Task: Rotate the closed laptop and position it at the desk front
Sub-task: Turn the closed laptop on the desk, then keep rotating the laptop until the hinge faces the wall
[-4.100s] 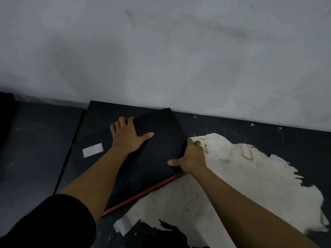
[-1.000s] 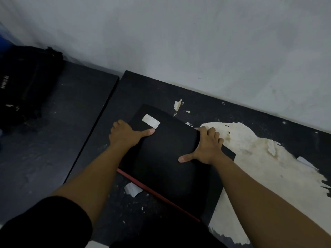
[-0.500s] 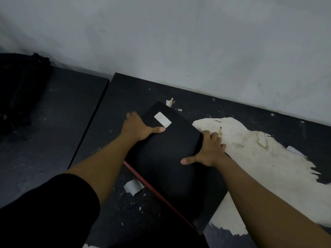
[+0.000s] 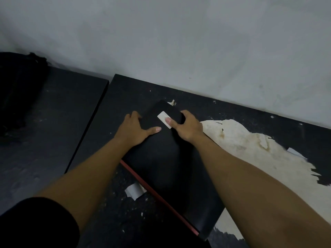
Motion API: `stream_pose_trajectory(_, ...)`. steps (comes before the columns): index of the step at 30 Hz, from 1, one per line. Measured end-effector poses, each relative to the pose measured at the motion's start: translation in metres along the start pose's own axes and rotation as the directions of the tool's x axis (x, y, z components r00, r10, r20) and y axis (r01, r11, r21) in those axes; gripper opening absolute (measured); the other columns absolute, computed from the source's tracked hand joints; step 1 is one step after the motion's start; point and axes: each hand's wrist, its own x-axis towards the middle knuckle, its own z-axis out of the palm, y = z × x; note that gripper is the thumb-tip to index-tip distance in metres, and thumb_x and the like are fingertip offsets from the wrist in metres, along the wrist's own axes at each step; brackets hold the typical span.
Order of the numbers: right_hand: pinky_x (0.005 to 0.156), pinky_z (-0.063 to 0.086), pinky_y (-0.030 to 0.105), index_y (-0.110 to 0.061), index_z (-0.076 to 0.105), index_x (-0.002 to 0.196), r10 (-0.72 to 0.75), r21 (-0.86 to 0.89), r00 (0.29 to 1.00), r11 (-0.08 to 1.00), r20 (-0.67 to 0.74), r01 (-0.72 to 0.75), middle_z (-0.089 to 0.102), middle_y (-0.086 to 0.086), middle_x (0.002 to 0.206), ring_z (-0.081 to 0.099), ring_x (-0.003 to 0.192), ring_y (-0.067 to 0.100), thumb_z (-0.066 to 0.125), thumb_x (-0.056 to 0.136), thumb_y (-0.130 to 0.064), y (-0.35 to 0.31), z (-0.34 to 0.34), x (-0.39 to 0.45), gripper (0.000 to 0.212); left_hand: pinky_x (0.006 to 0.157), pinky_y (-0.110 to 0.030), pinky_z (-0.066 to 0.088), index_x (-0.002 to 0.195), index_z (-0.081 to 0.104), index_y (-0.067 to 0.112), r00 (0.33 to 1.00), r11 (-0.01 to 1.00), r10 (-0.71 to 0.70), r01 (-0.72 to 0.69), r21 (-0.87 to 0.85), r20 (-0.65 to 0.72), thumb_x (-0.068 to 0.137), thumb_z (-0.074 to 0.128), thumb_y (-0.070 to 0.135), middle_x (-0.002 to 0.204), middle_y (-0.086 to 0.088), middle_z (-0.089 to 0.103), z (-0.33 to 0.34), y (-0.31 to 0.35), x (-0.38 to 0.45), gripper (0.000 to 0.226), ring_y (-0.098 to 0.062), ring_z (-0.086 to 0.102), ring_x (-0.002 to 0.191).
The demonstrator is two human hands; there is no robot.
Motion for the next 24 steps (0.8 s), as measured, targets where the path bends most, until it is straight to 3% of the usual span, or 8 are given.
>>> stream_pose_trajectory(2,0.105,0.044,0.045,-0.03,0.061,0.12,0.011,0.007,0.999,1.0,-0.032,-0.011,0.07,-0.01,0.116,0.064,0.113,0.021,0.065,0.083,-0.075,0.004,-0.004,0.0,0.058,0.092,-0.044,0.055,0.122,0.05,0.023,1.0,0.999,-0.006,0.005,-0.033,-0.024,0.066,0.072,0.086,0.123,0.002,0.061,0.0,-0.009,-0.015,0.086,-0.022,0.063,0.107)
stream_pose_trajectory(5,0.107,0.043,0.047,-0.031,0.06,0.122,0.041,0.033,0.996,0.999,-0.079,-0.039,0.07,-0.01,0.118,0.064,0.115,0.023,0.063,0.083,-0.075,0.015,-0.016,0.0,0.06,0.084,-0.042,0.057,0.109,0.057,0.025,0.982,0.988,-0.13,0.116,-0.105,-0.14,0.063,0.068,0.092,0.109,0.007,0.065,0.006,-0.023,-0.043,0.081,-0.019,0.064,0.097)
stream_pose_trajectory(8,0.108,0.042,0.048,-0.029,0.058,0.131,0.07,0.062,0.991,0.996,-0.113,-0.063,0.069,-0.007,0.126,0.063,0.12,0.025,0.061,0.084,-0.076,0.032,-0.031,-0.001,0.066,0.073,-0.04,0.061,0.097,0.062,0.019,0.919,0.88,-0.333,0.221,-0.421,-0.213,0.061,0.078,0.084,0.098,0.004,0.069,0.023,-0.023,-0.059,0.076,-0.021,0.07,0.089)
stream_pose_trajectory(10,0.11,0.041,0.049,-0.027,0.055,0.138,0.1,0.081,0.989,0.993,-0.112,-0.091,0.066,-0.005,0.134,0.061,0.124,0.026,0.06,0.085,-0.076,0.042,-0.038,-0.004,0.072,0.066,-0.032,0.057,0.096,0.059,0.015,0.895,0.793,-0.381,0.188,-0.579,-0.231,0.072,0.081,0.07,0.094,0.001,0.068,0.037,-0.014,-0.061,0.064,-0.02,0.07,0.086)
stream_pose_trajectory(14,0.107,0.043,0.051,-0.026,0.053,0.134,0.091,0.095,0.989,0.992,-0.112,-0.081,0.067,-0.004,0.13,0.062,0.122,0.029,0.058,0.091,-0.071,0.071,-0.05,-0.013,0.062,0.058,-0.005,0.042,0.116,0.047,0.014,0.889,0.766,-0.328,0.054,-0.64,-0.318,0.095,0.07,0.05,0.098,0.01,0.058,0.07,0.02,-0.062,0.047,0.001,0.057,0.086)
stream_pose_trajectory(19,0.107,0.045,0.049,-0.026,0.038,0.152,0.0,0.09,0.996,0.996,-0.084,0.007,0.06,-0.001,0.142,0.057,0.13,0.028,0.06,0.096,-0.06,0.099,-0.063,-0.022,0.068,0.066,0.003,0.038,0.133,0.048,0.017,0.877,0.829,-0.207,-0.077,-0.554,-0.433,0.103,0.06,0.046,0.109,0.009,0.059,0.089,0.037,-0.061,0.043,0.007,0.054,0.089)
stream_pose_trajectory(24,0.112,0.04,0.047,-0.032,0.017,0.164,-0.104,0.032,0.994,0.994,-0.029,0.105,0.049,0.011,0.154,0.046,0.14,0.03,0.058,0.099,-0.055,0.119,-0.073,-0.021,0.08,0.072,0.0,0.039,0.12,0.058,0.024,0.874,0.88,-0.113,-0.133,-0.457,-0.472,0.103,0.058,0.051,0.107,0.009,0.067,0.096,0.041,-0.048,0.032,0.008,0.059,0.093)
